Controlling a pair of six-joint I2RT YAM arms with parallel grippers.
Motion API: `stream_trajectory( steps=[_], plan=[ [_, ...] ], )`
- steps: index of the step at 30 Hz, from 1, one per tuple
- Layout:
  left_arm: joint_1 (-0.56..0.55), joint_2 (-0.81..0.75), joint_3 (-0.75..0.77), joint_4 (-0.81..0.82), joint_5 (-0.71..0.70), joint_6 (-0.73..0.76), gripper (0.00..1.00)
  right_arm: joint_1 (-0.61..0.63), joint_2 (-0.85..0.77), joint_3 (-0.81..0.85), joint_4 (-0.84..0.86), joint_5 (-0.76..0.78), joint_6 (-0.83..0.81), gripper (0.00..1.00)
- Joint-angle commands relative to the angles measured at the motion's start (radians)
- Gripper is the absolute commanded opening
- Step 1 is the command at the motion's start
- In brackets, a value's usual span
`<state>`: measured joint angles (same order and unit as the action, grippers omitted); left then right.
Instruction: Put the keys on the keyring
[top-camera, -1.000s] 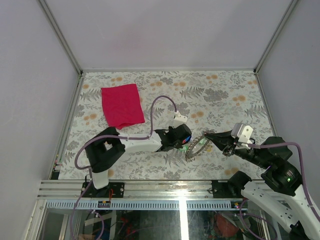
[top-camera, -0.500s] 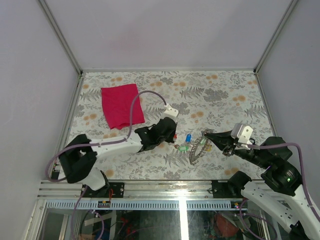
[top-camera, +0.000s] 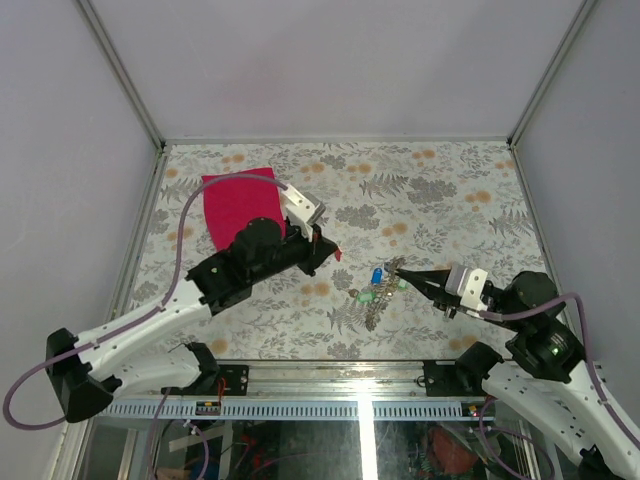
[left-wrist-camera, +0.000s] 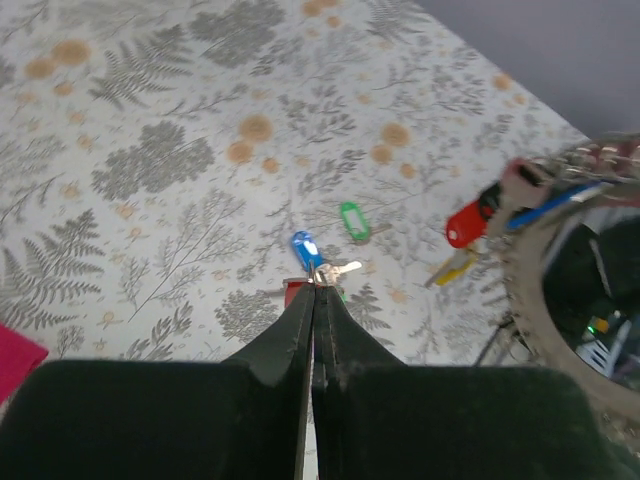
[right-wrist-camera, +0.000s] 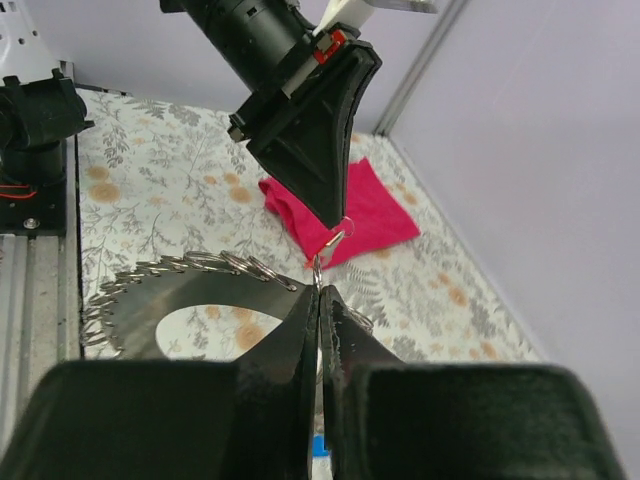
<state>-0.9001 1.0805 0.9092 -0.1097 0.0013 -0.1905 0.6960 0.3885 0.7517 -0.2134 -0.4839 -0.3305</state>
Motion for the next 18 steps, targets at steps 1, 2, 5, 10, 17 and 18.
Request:
stream_trajectory(
  steps=[1, 2, 5, 10, 17, 18],
  plan=[
    [0.005, -0.072, 0.093, -0.1, 0.184, 0.116, 0.0, 0.005, 0.02, -0.01, 0.253, -0.117, -0.119, 0.0],
    [0.006, -0.086, 0.112, -0.12, 0.203, 0.123, 0.0, 0.005, 0.027, -0.015, 0.276, -0.133, -0.135, 0.0],
    [0.006, -0.12, 0.167, -0.166, 0.283, 0.143, 0.0, 0.005, 0.045, -0.021, 0.33, -0.173, -0.18, 0.0],
    [0.006, -0.146, 0.241, -0.208, 0.425, 0.148, 0.0, 0.005, 0.069, -0.03, 0.399, -0.235, -0.283, 0.0],
    [0.006, -0.139, 0.317, -0.222, 0.583, 0.152, 0.0, 0.005, 0.099, -0.003, 0.422, -0.3, -0.446, 0.0],
    [0.005, -0.135, 0.328, -0.223, 0.597, 0.151, 0.0, 0.005, 0.104, 0.012, 0.411, -0.309, -0.468, 0.0]
  ],
)
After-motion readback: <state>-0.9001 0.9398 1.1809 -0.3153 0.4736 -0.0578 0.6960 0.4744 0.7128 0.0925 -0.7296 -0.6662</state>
